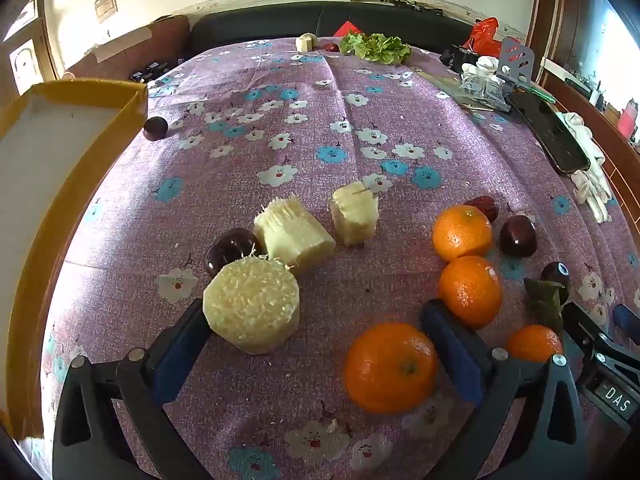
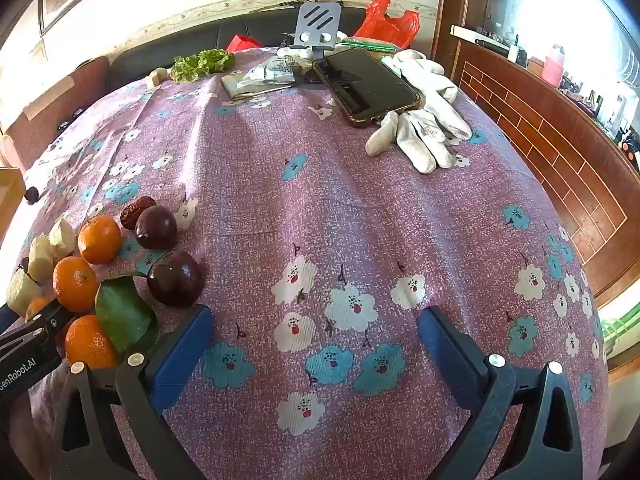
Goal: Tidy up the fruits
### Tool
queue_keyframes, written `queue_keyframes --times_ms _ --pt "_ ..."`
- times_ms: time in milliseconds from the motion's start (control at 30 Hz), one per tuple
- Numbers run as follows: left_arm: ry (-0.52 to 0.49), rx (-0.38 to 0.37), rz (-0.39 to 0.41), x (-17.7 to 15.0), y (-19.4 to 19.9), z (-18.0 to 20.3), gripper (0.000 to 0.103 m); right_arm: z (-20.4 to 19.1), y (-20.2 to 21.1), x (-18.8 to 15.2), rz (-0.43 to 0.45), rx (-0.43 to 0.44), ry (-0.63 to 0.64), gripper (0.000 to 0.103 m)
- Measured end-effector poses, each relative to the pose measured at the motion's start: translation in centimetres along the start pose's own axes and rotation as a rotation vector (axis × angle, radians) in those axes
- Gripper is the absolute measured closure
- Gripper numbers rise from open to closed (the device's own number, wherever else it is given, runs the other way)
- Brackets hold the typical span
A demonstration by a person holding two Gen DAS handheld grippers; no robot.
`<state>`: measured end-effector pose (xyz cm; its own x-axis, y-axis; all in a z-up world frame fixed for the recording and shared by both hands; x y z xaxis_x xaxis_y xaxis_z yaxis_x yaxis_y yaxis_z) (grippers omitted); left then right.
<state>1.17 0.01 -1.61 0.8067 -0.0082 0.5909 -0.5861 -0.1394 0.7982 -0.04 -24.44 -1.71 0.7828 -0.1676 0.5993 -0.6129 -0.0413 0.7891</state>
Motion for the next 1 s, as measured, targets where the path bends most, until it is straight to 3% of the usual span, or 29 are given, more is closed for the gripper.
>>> queue_keyframes --times_ms 1000 --pt "0.001 -0.002 -0.002 -0.07 -0.04 -0.1 0.0 -0.06 0.03 0.14 -0.001 -0.007 0.006 0.0"
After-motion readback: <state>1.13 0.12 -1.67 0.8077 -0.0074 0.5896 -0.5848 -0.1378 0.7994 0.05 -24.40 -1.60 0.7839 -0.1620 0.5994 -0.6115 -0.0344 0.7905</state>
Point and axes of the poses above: each gripper's, at about its wrist camera, not at the fingertips, and y roughly against the way its jaws point, z to its right, x to its top, the point moved 2 cm from there along -y, roughly the way its jaws point, and after that the axes turned 8 degrees about x, right-handed, at the moved point
